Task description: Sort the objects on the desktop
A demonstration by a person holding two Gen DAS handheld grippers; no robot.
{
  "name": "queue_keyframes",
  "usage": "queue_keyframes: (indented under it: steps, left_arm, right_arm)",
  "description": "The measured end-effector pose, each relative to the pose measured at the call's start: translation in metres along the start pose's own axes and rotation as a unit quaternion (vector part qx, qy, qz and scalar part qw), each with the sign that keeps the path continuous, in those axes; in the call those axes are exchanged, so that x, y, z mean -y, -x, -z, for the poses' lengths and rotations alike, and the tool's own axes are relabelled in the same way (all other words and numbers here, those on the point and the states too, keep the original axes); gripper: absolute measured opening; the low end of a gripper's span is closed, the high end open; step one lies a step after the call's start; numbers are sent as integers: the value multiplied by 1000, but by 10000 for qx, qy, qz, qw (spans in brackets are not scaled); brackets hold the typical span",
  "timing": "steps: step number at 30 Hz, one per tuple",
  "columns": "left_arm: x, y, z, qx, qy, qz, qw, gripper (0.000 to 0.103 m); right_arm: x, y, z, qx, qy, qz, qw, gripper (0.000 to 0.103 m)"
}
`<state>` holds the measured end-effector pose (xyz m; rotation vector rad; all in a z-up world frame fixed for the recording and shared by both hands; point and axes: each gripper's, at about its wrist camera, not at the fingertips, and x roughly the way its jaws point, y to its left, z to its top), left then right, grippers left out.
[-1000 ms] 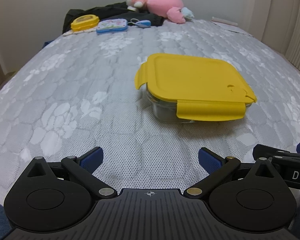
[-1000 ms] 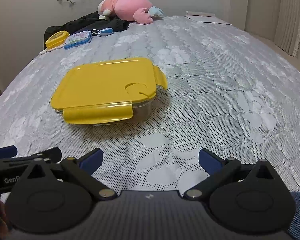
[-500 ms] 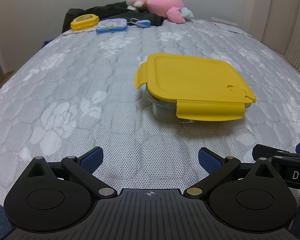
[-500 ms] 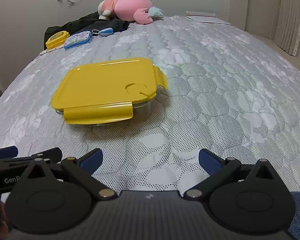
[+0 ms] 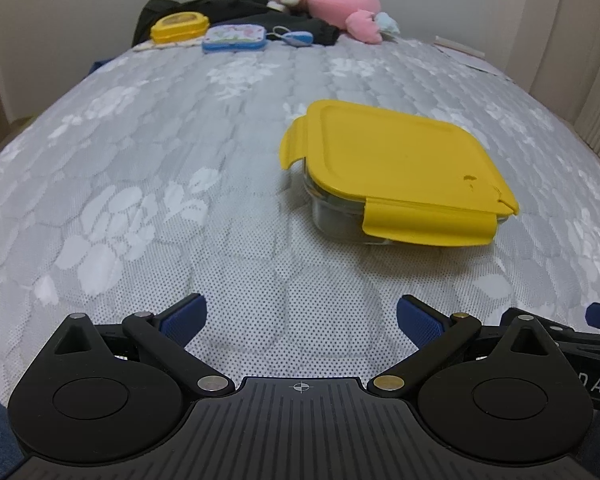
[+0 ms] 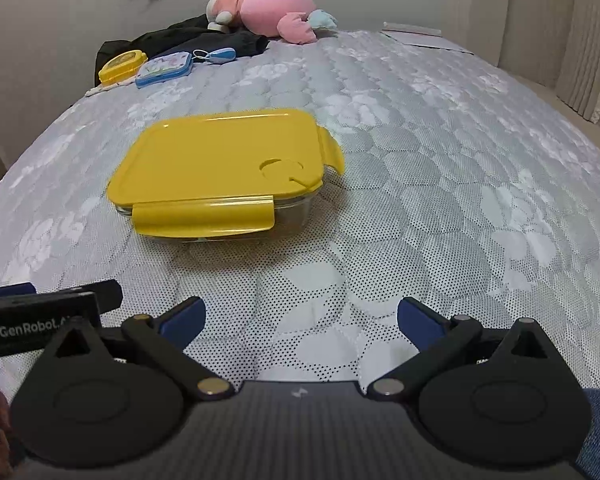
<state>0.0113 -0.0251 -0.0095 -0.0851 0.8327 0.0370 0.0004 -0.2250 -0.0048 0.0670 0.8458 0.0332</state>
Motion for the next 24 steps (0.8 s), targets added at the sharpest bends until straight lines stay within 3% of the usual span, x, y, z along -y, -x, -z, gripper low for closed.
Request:
queue_keyframes:
  steps: [8, 16, 24]
  left_arm:
    - [-2, 1, -2, -27, -51, 66, 10000, 103]
    - [4, 1, -5, 45, -222, -126, 9997, 103]
    - [9, -3, -8, -158, -408, -186, 9989, 103]
  right_arm:
    - [1, 2, -2, 109, 30, 92, 9999, 103]
    - [5, 3, -6, 117, -10, 83, 9999, 103]
    - [11, 7, -13, 153, 56, 178, 9997, 103]
